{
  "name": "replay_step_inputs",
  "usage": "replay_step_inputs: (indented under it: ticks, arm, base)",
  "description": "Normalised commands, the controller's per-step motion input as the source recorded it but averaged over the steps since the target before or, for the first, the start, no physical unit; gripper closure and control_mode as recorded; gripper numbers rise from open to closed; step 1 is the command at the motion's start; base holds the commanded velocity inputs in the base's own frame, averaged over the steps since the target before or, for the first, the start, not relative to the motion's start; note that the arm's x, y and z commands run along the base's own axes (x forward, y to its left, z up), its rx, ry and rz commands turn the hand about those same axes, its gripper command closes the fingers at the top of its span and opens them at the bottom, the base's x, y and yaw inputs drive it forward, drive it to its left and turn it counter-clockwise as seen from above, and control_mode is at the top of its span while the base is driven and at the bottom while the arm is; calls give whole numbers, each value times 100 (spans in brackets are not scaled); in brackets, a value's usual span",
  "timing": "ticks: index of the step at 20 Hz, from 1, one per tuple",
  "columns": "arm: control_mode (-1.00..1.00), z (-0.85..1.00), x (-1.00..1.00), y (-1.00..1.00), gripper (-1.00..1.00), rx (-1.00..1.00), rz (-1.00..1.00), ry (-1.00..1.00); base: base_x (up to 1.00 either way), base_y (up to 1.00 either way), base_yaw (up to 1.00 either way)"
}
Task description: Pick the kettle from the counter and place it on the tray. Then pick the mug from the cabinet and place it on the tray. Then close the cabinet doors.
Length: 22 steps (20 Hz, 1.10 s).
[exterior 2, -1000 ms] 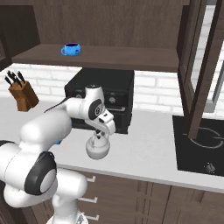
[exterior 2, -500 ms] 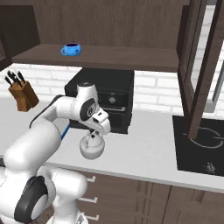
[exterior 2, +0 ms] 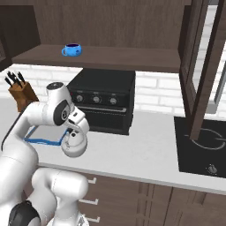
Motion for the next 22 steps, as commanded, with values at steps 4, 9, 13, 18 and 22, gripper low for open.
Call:
replay_step_inputs:
  ticks: [4,9,13,18,22]
  arm:
    - [-100,30,0,99,100,0,3,-2]
    - [-100,26,14,93,100,0,7,0]
    - [-100,5,22,73,100,0,16,-15]
    - [-100,4,41,49,100,-1,19,-19]
    - [-100,0,44,55,100,-3,15,-27]
  base:
    - [0,0,0]
    - [0,0,0]
    - [0,0,0]
    - [0,0,0]
    - [0,0,0]
